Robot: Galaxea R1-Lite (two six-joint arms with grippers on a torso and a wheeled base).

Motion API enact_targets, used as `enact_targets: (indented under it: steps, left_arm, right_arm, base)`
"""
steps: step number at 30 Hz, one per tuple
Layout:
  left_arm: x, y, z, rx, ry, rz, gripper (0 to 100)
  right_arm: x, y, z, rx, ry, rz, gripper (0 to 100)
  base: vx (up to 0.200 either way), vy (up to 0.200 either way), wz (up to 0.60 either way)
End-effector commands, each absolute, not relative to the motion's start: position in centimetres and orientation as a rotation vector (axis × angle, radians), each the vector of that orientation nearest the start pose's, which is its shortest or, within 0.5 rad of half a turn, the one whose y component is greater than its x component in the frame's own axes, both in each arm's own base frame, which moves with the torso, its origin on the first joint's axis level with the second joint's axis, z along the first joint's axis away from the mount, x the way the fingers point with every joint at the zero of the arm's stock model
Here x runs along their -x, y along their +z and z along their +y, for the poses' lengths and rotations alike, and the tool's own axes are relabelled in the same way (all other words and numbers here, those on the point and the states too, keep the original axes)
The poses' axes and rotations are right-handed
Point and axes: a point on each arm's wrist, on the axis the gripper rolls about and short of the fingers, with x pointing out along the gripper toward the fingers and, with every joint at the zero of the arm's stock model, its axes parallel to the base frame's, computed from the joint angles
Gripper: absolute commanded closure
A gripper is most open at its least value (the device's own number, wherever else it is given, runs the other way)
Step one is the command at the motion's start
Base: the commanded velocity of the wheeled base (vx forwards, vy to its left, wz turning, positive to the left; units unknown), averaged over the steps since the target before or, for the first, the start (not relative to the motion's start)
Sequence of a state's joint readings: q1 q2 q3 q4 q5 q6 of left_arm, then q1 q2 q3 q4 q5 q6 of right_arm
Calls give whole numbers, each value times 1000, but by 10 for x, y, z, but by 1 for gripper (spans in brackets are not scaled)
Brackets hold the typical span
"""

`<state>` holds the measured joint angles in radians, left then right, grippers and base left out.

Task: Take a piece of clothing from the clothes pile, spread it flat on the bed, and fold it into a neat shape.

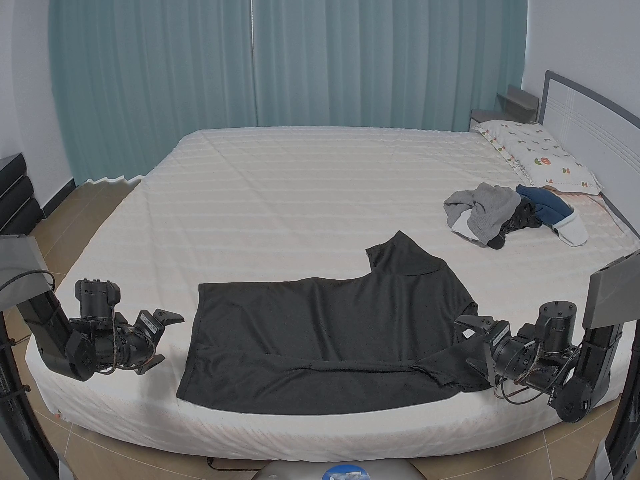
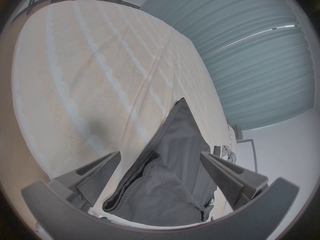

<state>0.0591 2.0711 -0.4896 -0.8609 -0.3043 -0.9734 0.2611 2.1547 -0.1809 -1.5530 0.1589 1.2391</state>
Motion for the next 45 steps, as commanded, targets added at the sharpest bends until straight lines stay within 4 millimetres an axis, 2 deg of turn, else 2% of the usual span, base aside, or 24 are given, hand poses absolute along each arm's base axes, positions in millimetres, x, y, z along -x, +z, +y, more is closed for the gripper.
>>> enact_targets:
  steps: [1,11,23,28,34,39,45]
  left_arm:
    - [-295,23,11,1082,129,767,0]
    - [-297,24,8,1072,124,763,0]
    - [-312,30,9,1065,102,721,0]
    - [-330,38,12,1061,83,674,0]
    - [-355,45,11,1003,83,707,0]
    - [-388,32,11,985,69,700,0]
    - [-408,15,4,966,56,712,0]
  right_arm:
    - [-250,20,70,-1180,106,607,0]
    - [-250,19,70,-1180,105,612,0]
    - [-251,19,68,-1182,96,606,0]
    - [-251,19,67,-1180,92,606,0]
    - [-250,21,69,-1174,103,603,0]
    - [-250,19,70,-1172,102,607,0]
    - [-251,18,70,-1169,99,612,0]
  base:
    - [0,0,0]
    - [60,0,0]
    - [0,0,0]
    - [0,0,0]
    - [0,0,0]
    - [0,0,0]
    - [0,0,0]
